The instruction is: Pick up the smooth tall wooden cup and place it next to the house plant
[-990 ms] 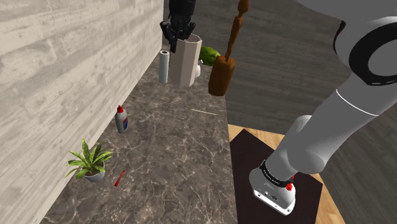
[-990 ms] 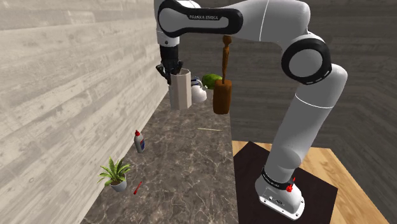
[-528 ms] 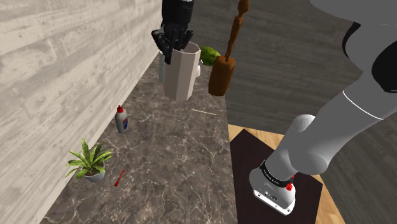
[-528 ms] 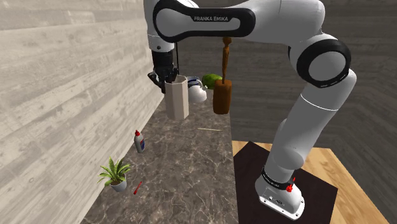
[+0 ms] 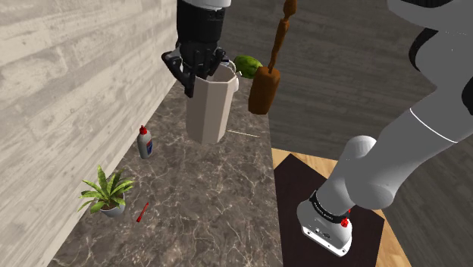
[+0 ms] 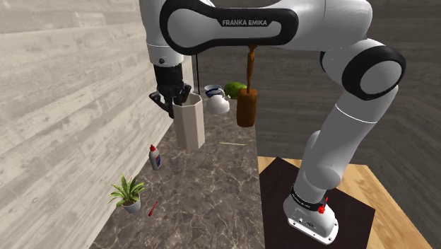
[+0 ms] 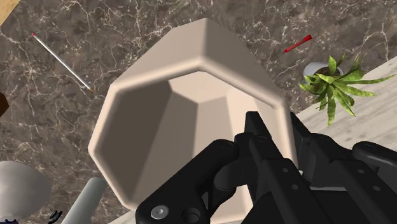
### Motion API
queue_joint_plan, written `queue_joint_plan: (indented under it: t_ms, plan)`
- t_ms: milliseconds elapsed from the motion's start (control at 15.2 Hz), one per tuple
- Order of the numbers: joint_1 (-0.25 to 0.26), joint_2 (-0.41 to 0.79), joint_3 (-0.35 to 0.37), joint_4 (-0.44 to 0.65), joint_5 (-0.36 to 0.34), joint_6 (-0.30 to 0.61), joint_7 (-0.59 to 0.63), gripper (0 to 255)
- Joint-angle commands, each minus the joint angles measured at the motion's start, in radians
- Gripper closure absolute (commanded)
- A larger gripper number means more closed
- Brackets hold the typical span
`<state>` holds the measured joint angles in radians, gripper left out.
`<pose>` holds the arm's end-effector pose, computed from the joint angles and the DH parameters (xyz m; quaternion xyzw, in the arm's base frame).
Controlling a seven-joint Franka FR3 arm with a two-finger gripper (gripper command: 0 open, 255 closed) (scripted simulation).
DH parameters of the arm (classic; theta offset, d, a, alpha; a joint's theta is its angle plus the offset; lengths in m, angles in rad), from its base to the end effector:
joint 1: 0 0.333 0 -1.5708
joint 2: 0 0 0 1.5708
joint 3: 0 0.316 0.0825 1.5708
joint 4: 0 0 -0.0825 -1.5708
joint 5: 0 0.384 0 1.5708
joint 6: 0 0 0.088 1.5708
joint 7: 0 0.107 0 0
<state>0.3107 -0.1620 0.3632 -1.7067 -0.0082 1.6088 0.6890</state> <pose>0.3894 0.3299 0.6438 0.9991 -0.0089 0.0414 0.0086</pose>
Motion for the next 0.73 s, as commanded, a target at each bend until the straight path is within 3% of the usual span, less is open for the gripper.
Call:
queue_joint_plan:
  t_ms: [0, 660]
  plan:
    - [0.019, -0.003, 0.028, 0.002, 0.002, -0.006, 0.049, 255]
    - [0.128, 0.099, 0.191, 0.119, -0.039, -0.044, 0.323, 255]
